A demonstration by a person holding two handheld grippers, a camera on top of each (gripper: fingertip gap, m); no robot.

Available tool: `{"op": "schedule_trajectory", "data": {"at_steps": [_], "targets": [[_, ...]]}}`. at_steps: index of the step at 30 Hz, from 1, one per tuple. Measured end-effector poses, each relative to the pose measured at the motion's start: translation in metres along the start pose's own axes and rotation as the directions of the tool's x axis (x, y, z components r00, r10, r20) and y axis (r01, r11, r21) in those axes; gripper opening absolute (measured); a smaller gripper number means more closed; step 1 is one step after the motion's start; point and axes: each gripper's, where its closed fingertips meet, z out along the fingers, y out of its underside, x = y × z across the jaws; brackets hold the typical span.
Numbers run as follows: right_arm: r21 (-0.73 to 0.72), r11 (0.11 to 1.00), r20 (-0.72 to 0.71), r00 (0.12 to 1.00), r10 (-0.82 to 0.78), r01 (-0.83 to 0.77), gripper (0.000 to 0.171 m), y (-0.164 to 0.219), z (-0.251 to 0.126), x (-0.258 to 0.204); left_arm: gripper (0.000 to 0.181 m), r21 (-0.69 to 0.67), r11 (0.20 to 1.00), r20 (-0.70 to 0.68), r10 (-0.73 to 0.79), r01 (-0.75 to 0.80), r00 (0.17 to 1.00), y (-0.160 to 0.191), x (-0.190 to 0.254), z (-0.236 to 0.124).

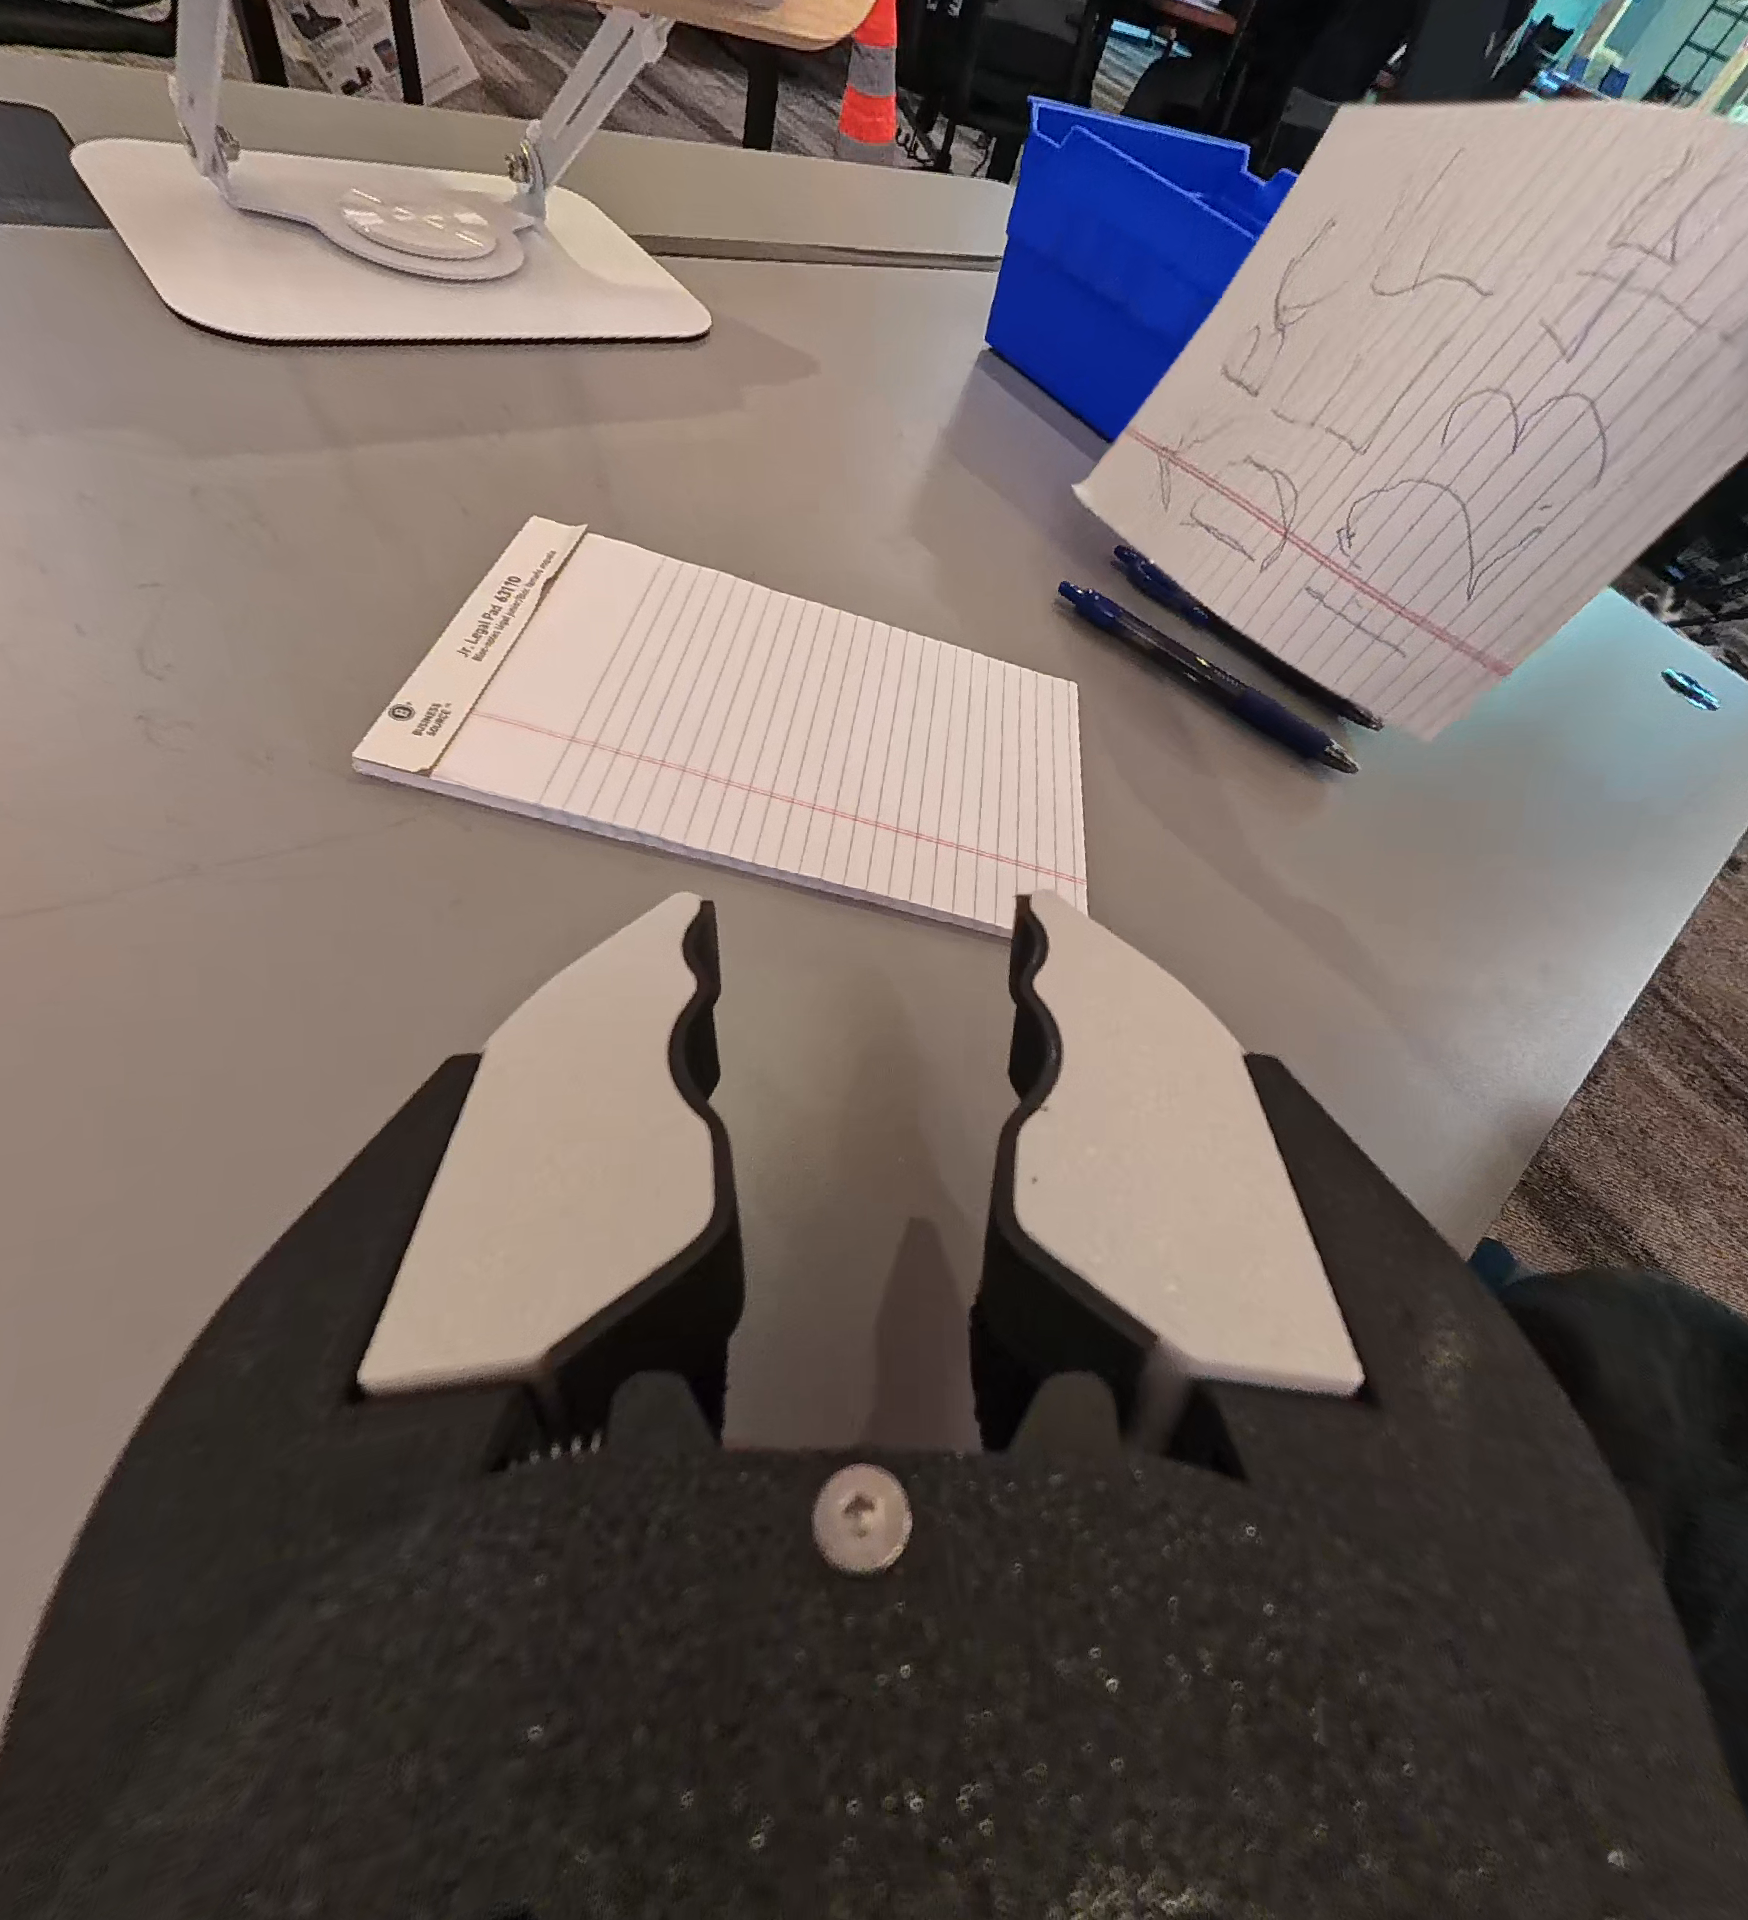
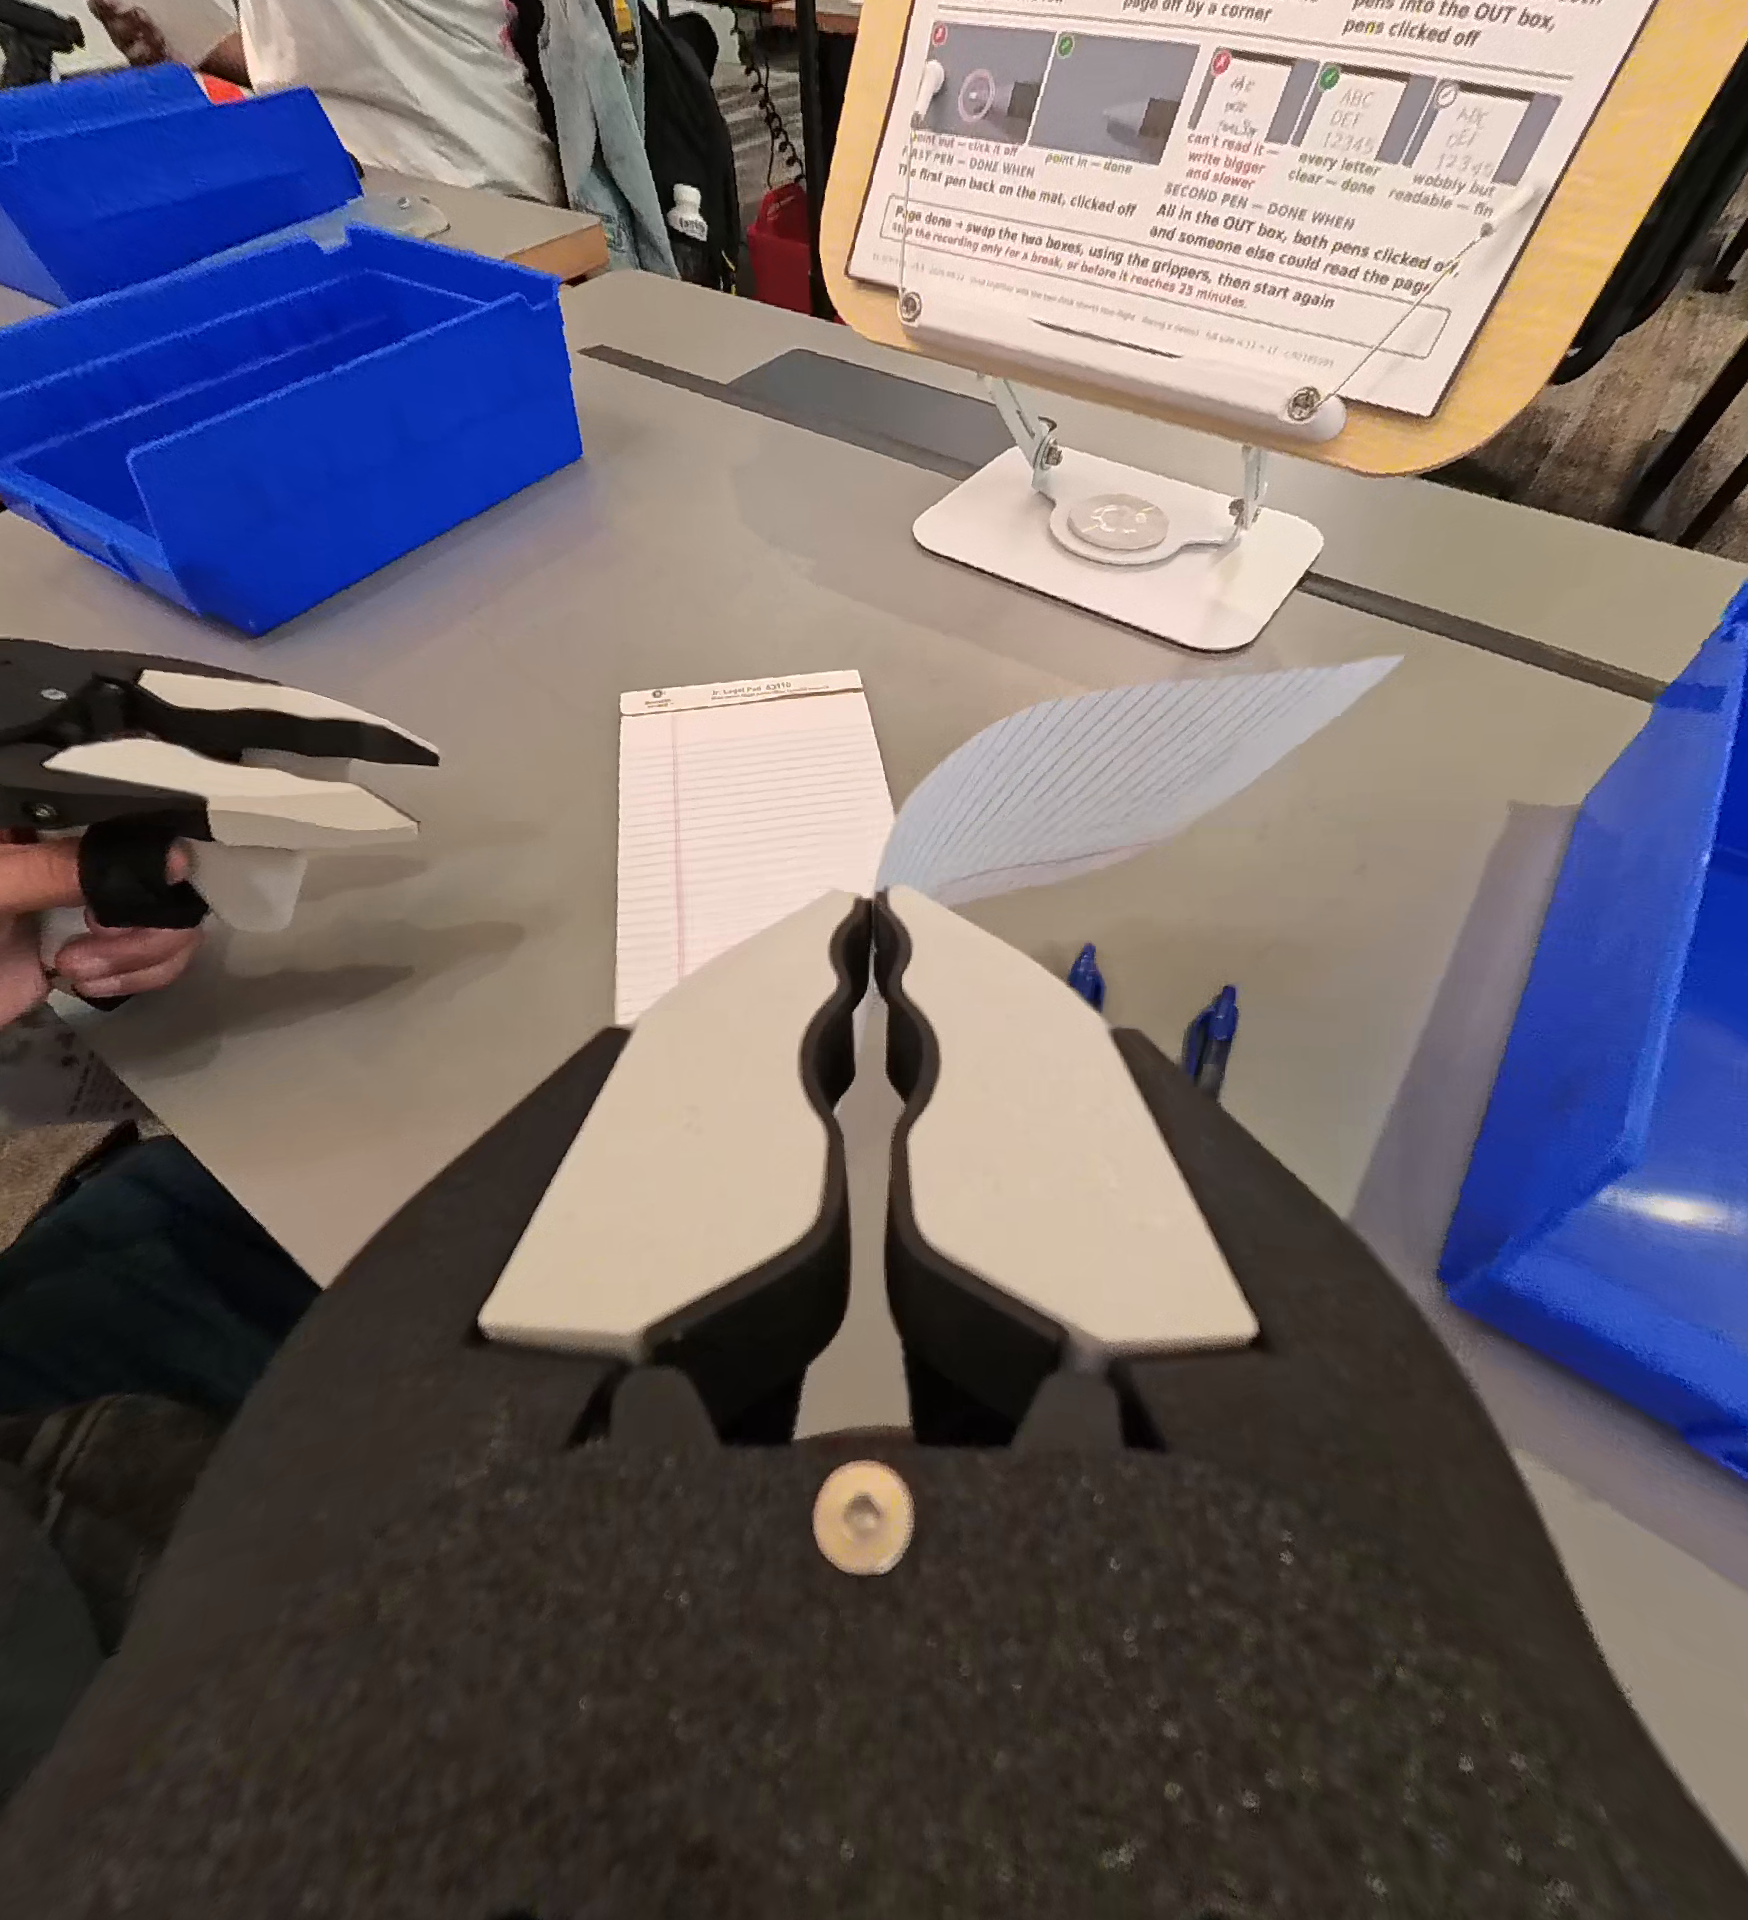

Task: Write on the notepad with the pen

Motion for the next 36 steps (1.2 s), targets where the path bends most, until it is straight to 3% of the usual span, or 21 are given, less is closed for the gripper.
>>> {"op": "schedule_trajectory", "data": {"at_steps": [4, 8, 10, 13, 15, 17, 19, 22, 27, 36], "targets": [[0.018, 0.997, -0.083, 0.994, -0.072, 0.073, 0.000, -0.033, -0.011, 0.038, 0.053, -0.005, 1.000, -0.005, 0.004, -0.004, 1.000, 0.001, 0.002, 0.001], [0.041, 0.995, -0.213, 0.974, -0.078, 0.089, 0.000, -0.078, -0.030, 0.117, 0.053, -0.009, 1.000, -0.009, 0.013, -0.013, 1.000, 0.001, 0.004, 0.000], [0.054, 0.998, -0.242, 0.970, -0.003, 0.017, 0.000, -0.090, -0.033, 0.164, 0.053, -0.012, 1.000, -0.006, 0.019, -0.019, 1.000, 0.001, 0.004, 0.000], [0.082, 0.977, -0.252, 0.945, 0.210, -0.195, 0.000, -0.078, -0.026, 0.237, 0.053, -0.017, 1.000, -0.015, 0.018, -0.019, 1.000, 0.002, 0.006, 0.000], [0.142, 0.906, -0.202, 0.884, 0.422, -0.400, 0.000, -0.055, -0.017, 0.281, 0.053, -0.019, 1.000, -0.016, 0.022, -0.022, 1.000, 0.002, 0.007, 0.001], [0.246, 0.744, -0.114, 0.743, 0.659, -0.622, 0.000, -0.027, -0.012, 0.319, 0.053, -0.019, 1.000, -0.017, 0.022, -0.022, 1.000, 0.002, 0.008, 0.001], [0.317, 0.584, -0.078, 0.593, 0.801, -0.747, 0.001, 0.008, -0.011, 0.345, 0.053, -0.024, 1.000, -0.024, 0.020, -0.021, 1.000, 0.002, 0.009, 0.002], [0.358, 0.489, -0.117, 0.481, 0.869, -0.795, 0.000, 0.051, -0.008, 0.353, 0.053, -0.028, 0.999, -0.031, 0.023, -0.024, 0.999, 0.003, 0.012, 0.003], [0.347, 0.417, -0.143, 0.392, 0.909, -0.840, 0.000, 0.079, 0.007, 0.342, 0.053, -0.033, 0.999, -0.051, 0.011, -0.013, 0.999, 0.005, 0.014, 0.005], [0.241, 0.447, -0.303, 0.371, 0.878, -0.861, 0.000, 0.106, 0.012, 0.336, 0.053, -0.027, 1.000, -0.080, 0.010, -0.013, 0.997, 0.004, 0.021, 0.000]]}}
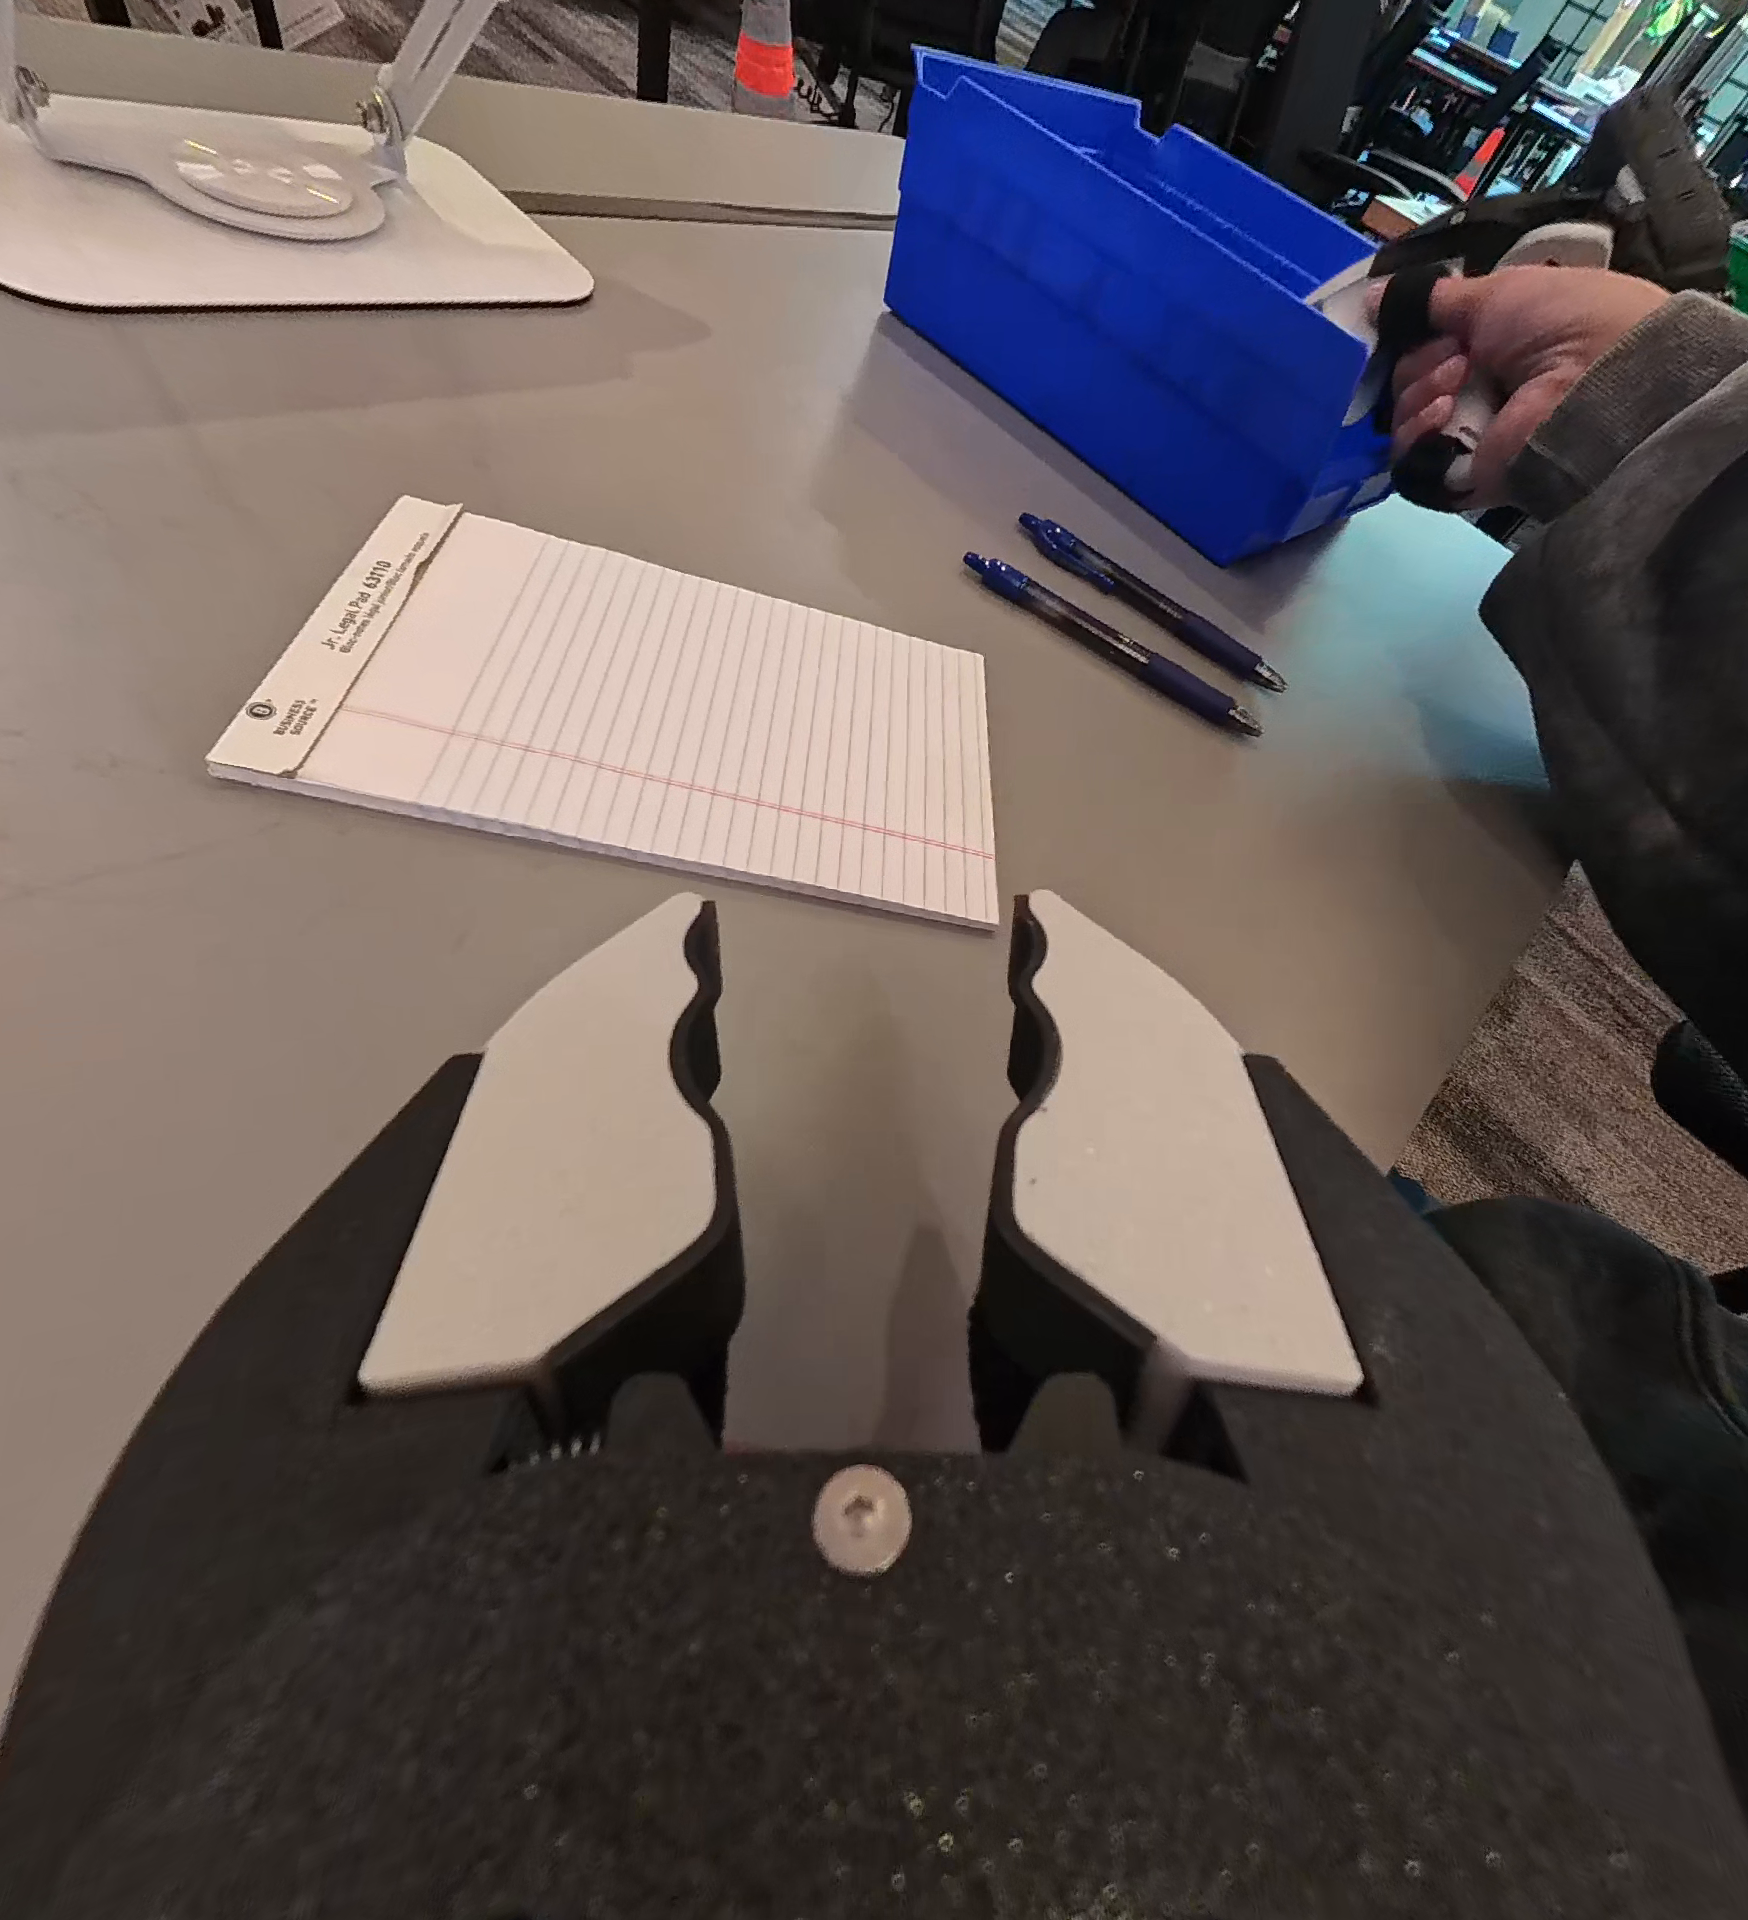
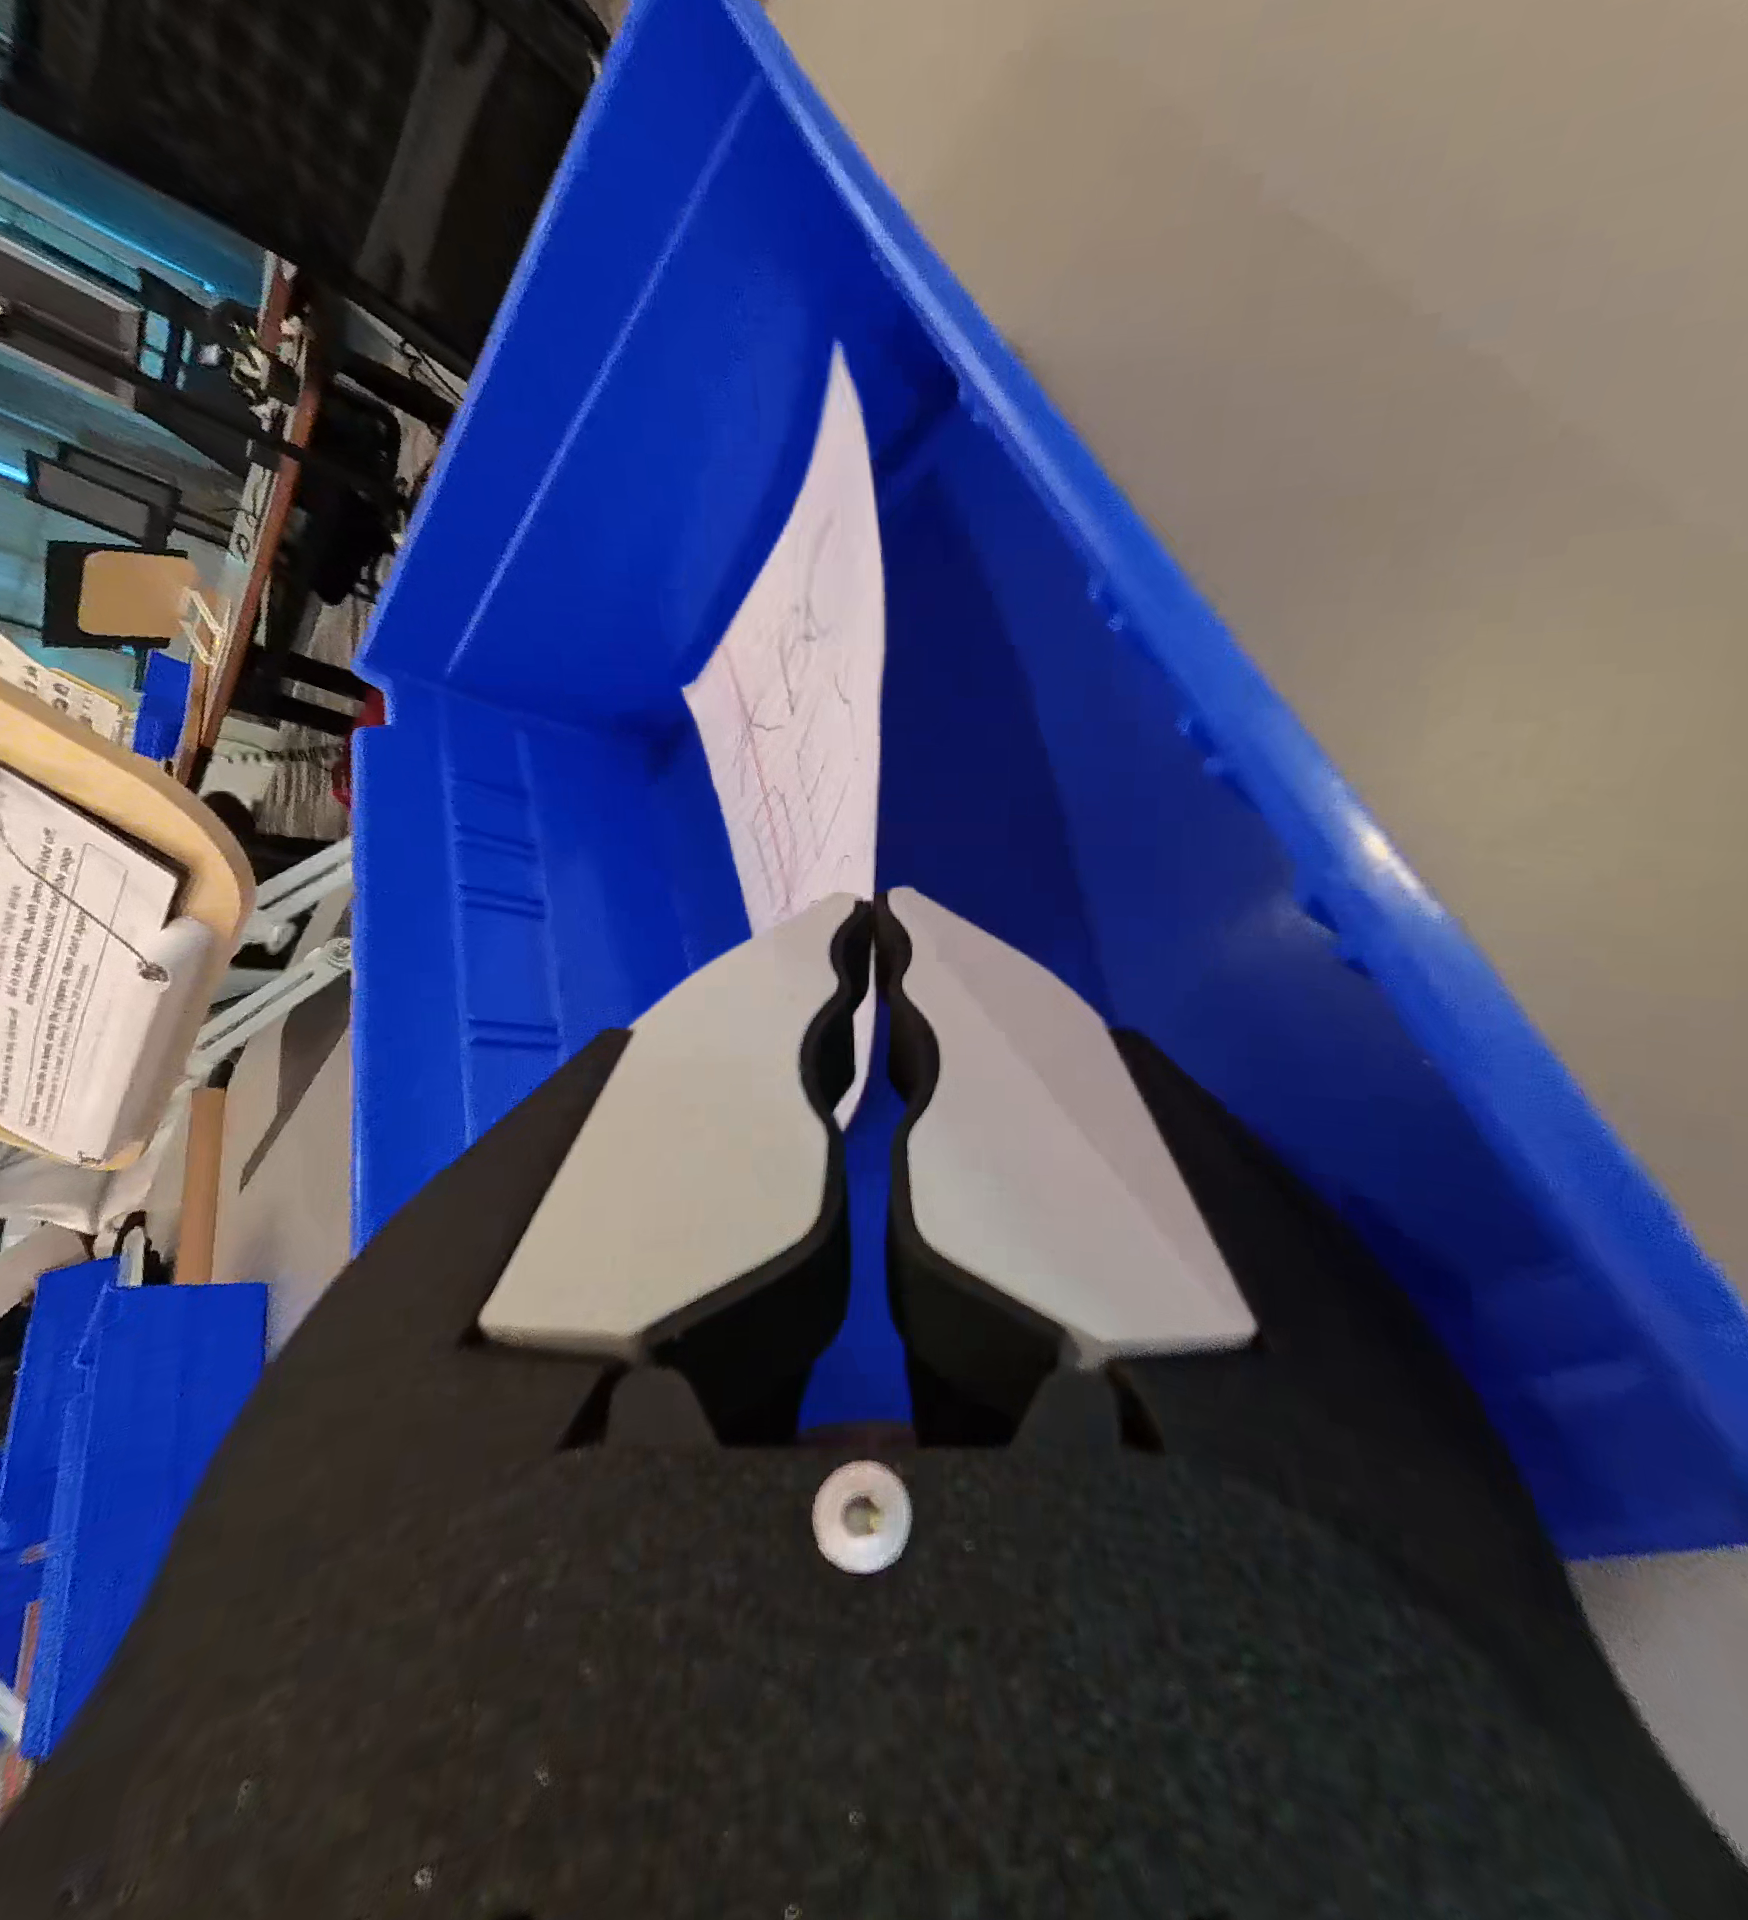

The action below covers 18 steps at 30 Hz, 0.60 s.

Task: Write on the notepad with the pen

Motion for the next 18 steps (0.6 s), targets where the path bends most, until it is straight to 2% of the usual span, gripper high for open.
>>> {"op": "schedule_trajectory", "data": {"at_steps": [3, 7, 8, 11, 15, 18], "targets": [[-0.046, 0.999, -0.032, 0.999, -0.027, 0.025, 0.001, 0.005, 0.001, 0.004, 0.053, -0.005, 1.000, -0.010, -0.004, 0.004, 1.000, 0.001, 0.002, 0.000], [-0.039, 0.997, -0.058, 0.996, -0.061, 0.059, 0.001, 0.003, -0.001, 0.008, 0.053, -0.009, 1.000, -0.019, 0.001, -0.001, 1.000, 0.002, 0.005, 0.001], [-0.047, 0.997, -0.044, 0.997, -0.068, 0.066, 0.005, 0.004, -0.001, 0.005, 0.053, -0.011, 1.000, -0.020, 0.003, -0.003, 1.000, 0.002, 0.005, 0.001], [-0.050, 0.993, -0.040, 0.993, -0.109, 0.107, 0.031, 0.005, -0.006, -0.001, 0.053, -0.014, 1.000, -0.020, 0.004, -0.005, 1.000, 0.003, 0.006, 0.001], [0.073, 0.952, -0.067, 0.954, -0.293, 0.298, 0.040, -0.011, -0.044, -0.030, 0.054, -0.016, 1.000, -0.011, 0.003, -0.003, 1.000, 0.003, 0.003, 0.000], [0.172, 0.844, -0.068, 0.860, -0.505, 0.509, 0.044, -0.008, -0.082, -0.077, 0.054, -0.016, 1.000, -0.007, -0.004, 0.004, 1.000, 0.003, 0.000, 0.000]]}}
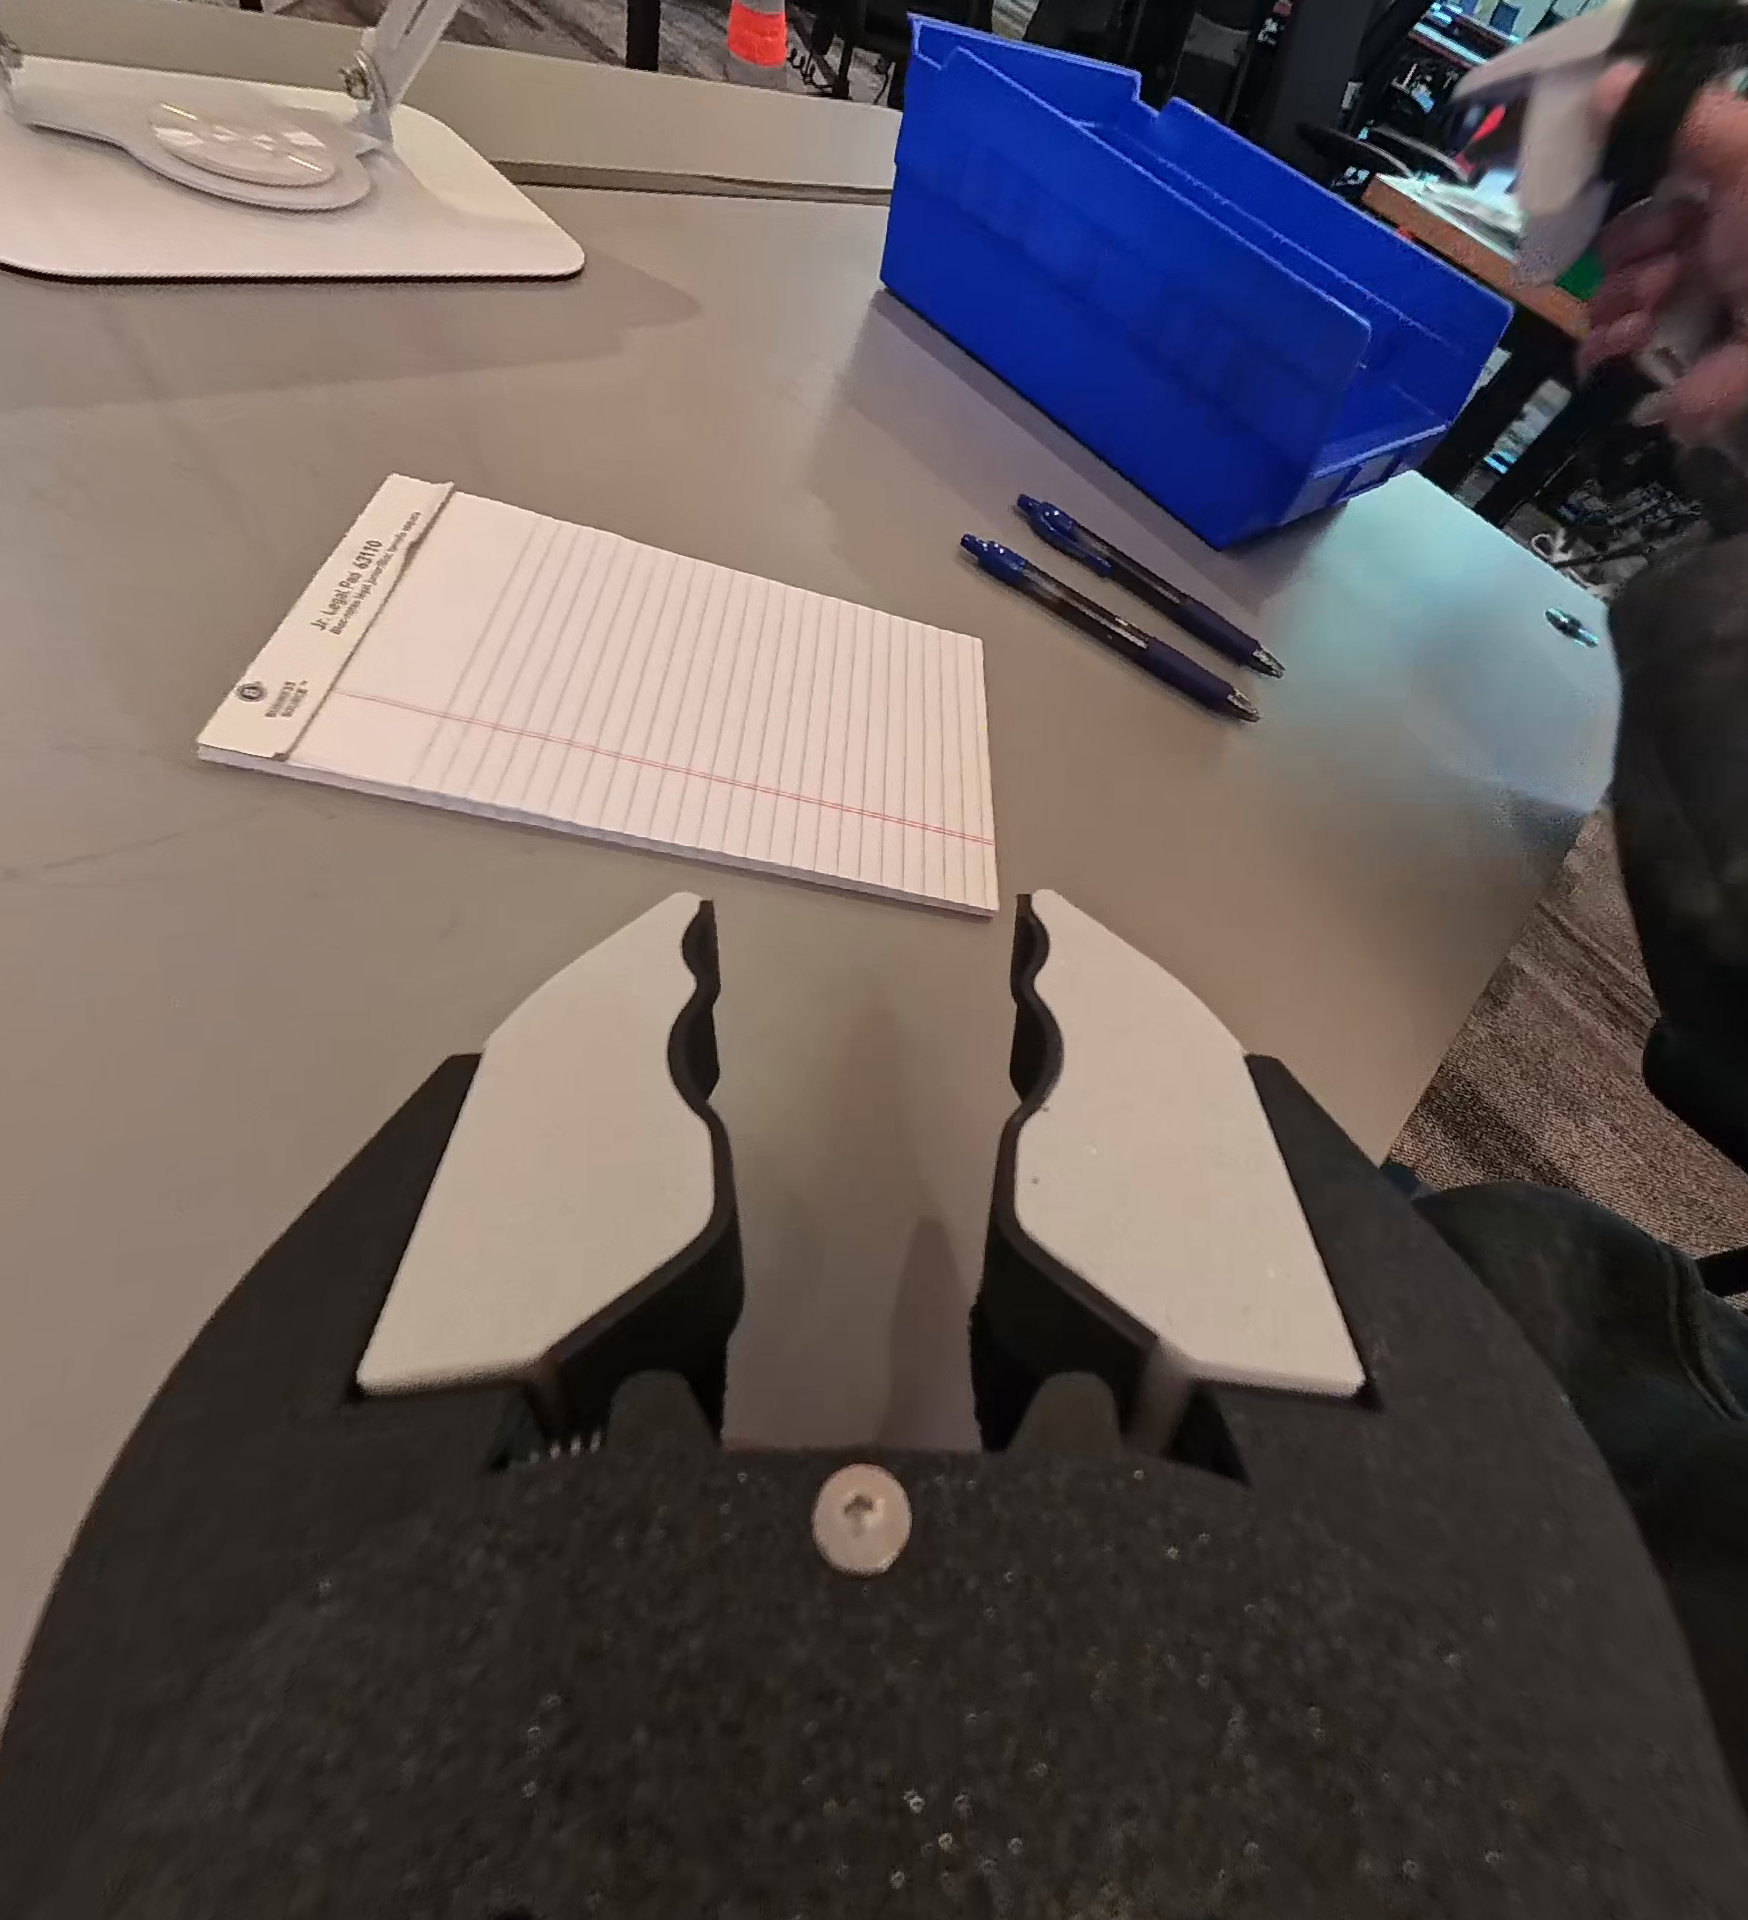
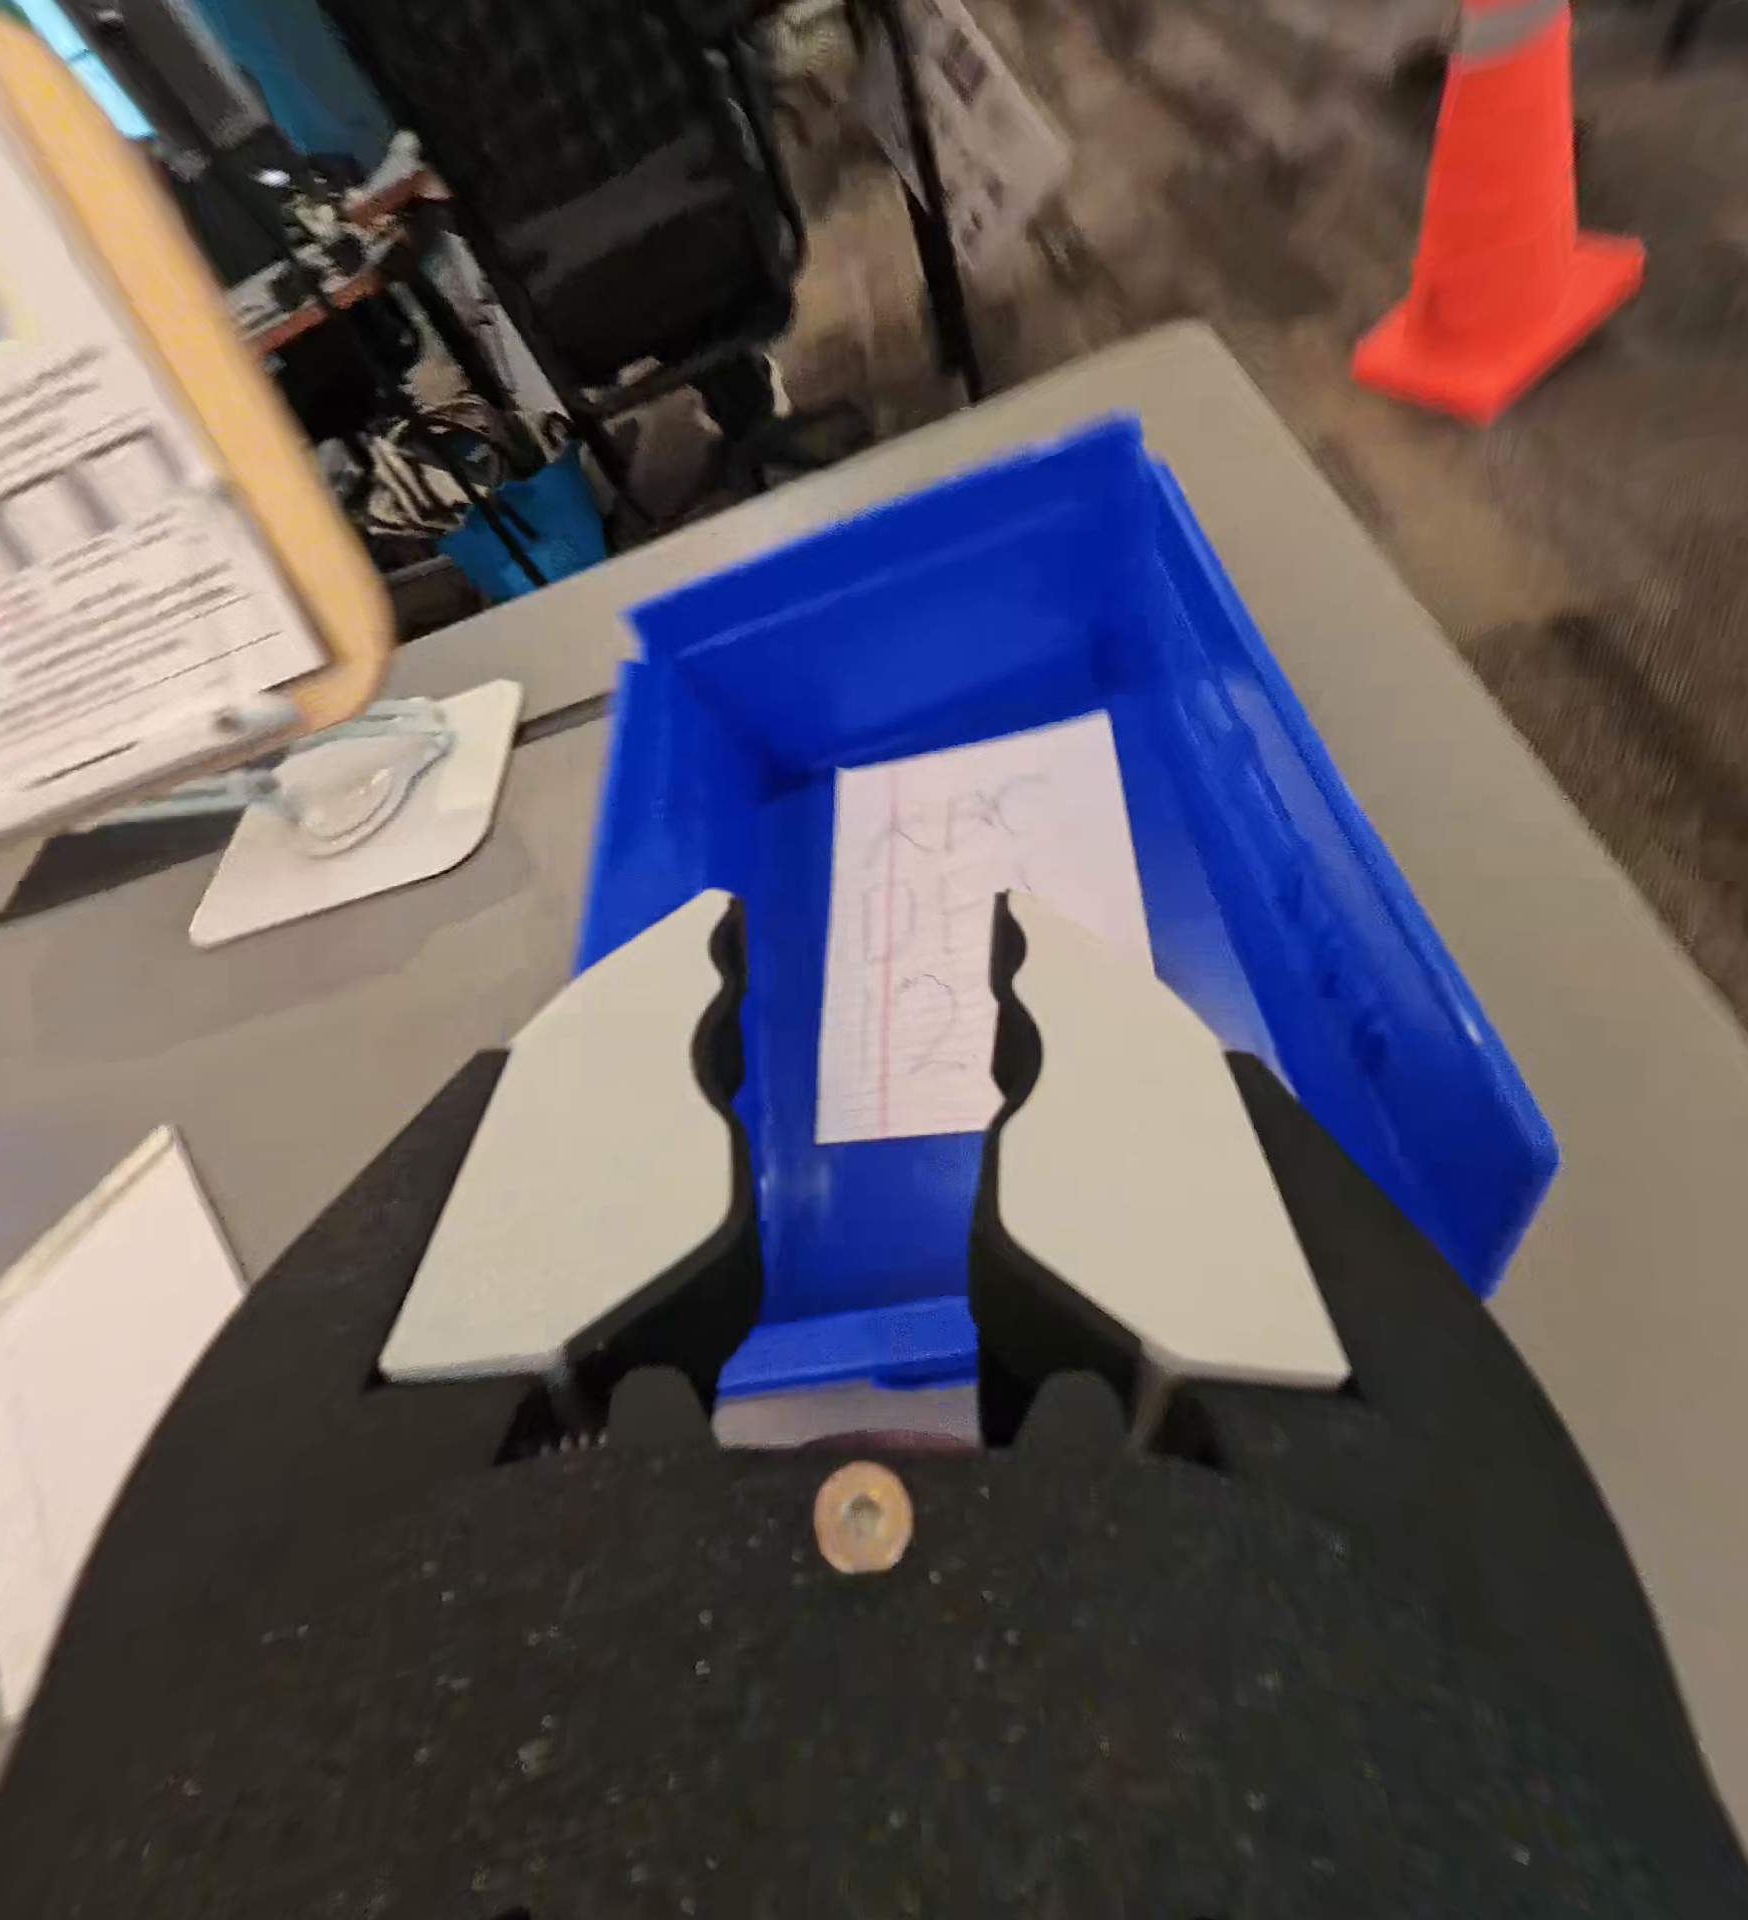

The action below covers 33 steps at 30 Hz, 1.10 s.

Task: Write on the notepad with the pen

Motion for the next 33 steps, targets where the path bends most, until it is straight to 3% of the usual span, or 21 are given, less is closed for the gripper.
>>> {"op": "schedule_trajectory", "data": {"at_steps": [2, 4, 7, 11, 13, 16, 18, 22, 27, 33], "targets": [[0.034, 0.992, 0.060, 0.990, -0.126, 0.124, 0.060, -0.002, -0.020, -0.036, 0.054, 0.002, 1.000, 0.001, -0.008, 0.008, 1.000, 0.000, -0.002, 0.000], [0.025, 0.984, 0.235, 0.955, -0.179, 0.178, 0.062, 0.012, -0.031, -0.085, 0.054, -0.001, 1.000, -0.003, -0.017, 0.017, 1.000, 0.001, -0.002, 0.001], [-0.073, 0.968, 0.497, 0.850, -0.171, 0.238, 0.072, 0.053, -0.034, -0.156, 0.054, -0.015, 1.000, -0.002, -0.023, 0.023, 1.000, 0.004, -0.004, 0.003], [-0.240, 0.904, 0.735, 0.675, -0.069, 0.353, 0.079, 0.104, -0.013, -0.248, 0.054, -0.065, 0.997, 0.037, -0.027, 0.029, 0.999, 0.012, -0.013, 0.009], [-0.286, 0.848, 0.814, 0.580, -0.030, 0.446, 0.071, 0.126, 0.011, -0.296, 0.054, -0.089, 0.996, 0.080, -0.018, 0.025, 0.997, 0.011, -0.026, 0.013], [-0.335, 0.683, 0.846, 0.526, -0.085, 0.649, 0.070, 0.170, 0.067, -0.333, 0.055, -0.136, 0.989, 0.139, -0.047, 0.066, 0.989, 0.008, -0.054, 0.022], [-0.378, 0.617, 0.848, 0.526, -0.069, 0.690, 0.063, 0.190, 0.103, -0.345, 0.054, -0.160, 0.982, 0.164, -0.079, 0.105, 0.983, 0.005, -0.074, 0.028], [-0.361, 0.594, 0.868, 0.492, -0.069, 0.719, 0.057, 0.205, 0.139, -0.366, 0.053, -0.198, 0.962, 0.094, -0.175, 0.190, 0.980, 0.003, -0.086, 0.043], [-0.410, 0.539, 0.853, 0.518, -0.059, 0.736, 0.059, 0.228, 0.153, -0.366, 0.051, -0.203, 0.954, 0.051, -0.212, 0.218, 0.976, -0.002, -0.079, 0.059], [-0.538, 0.531, 0.834, 0.505, 0.223, 0.655, 0.057, 0.241, 0.131, -0.386, 0.048, -0.243, 0.951, 0.065, -0.179, 0.190, 0.982, -0.003, -0.078, 0.070]]}}
